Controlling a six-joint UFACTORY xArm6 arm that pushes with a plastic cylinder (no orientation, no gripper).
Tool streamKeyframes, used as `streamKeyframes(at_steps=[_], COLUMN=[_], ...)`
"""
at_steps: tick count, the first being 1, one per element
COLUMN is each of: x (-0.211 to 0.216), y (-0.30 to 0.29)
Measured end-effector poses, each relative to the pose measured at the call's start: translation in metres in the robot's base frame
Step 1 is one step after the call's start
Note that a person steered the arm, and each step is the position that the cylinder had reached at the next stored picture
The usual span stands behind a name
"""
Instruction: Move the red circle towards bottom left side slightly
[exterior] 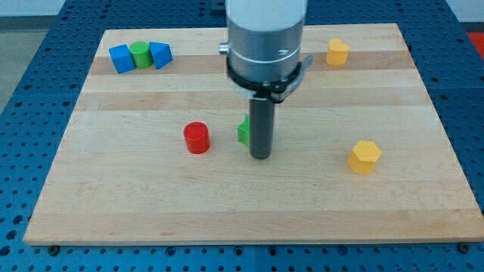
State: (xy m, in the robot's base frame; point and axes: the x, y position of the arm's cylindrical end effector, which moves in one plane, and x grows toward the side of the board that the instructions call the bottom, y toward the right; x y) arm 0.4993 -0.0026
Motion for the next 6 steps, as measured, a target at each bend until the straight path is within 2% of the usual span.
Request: streamKeyframes(at_steps=[1, 2, 3, 4, 5, 6], x=[-0.026, -0.1, -0.105, -0.097, 0.004, 0.035], y=[-0.056, -0.1, -0.1, -0.099, -0.069, -0.042])
